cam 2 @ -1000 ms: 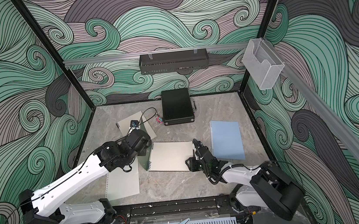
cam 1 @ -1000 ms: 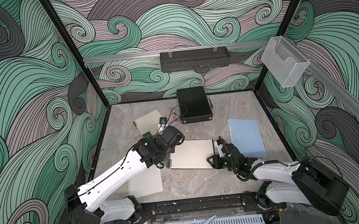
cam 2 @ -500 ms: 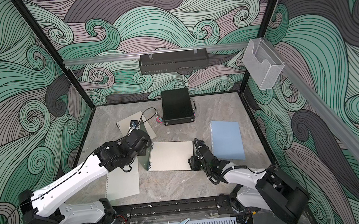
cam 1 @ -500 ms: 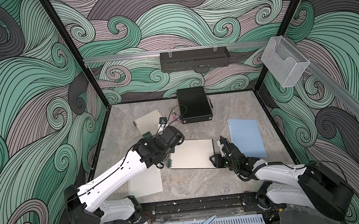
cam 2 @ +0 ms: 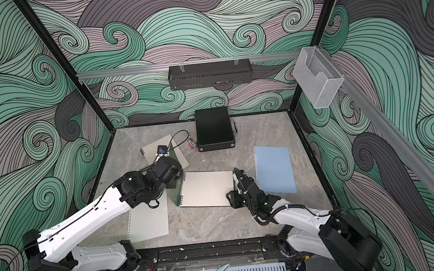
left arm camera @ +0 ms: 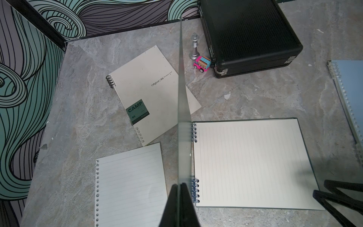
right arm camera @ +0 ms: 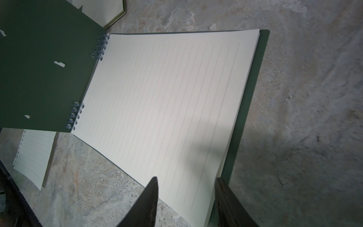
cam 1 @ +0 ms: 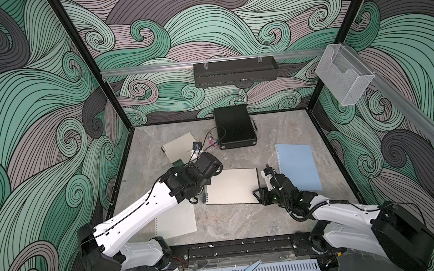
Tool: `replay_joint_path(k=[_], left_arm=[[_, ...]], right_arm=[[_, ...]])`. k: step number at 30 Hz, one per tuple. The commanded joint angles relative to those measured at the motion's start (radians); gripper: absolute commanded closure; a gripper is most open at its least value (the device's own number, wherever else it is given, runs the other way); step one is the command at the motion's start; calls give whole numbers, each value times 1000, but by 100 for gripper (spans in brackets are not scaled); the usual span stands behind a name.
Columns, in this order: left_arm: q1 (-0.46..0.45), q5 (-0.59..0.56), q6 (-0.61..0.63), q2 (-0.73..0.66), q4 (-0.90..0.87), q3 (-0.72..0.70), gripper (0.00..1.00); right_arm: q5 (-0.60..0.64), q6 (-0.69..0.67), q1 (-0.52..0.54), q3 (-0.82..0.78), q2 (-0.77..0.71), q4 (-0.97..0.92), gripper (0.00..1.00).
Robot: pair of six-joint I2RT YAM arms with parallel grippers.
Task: Tear off pages from different notebooks
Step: Tear off the paper from the notebook.
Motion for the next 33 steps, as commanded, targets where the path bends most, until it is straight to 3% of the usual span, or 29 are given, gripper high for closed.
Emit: replay_joint_path(k=[1, 33], left_arm=[[6, -22, 16, -4, -3, 13, 100], [11, -23, 15, -12, -4, 9, 100]], right_arm=[[-25, -36, 5, 0, 4, -20, 53], [-38, -51, 12, 15, 48, -13, 57]])
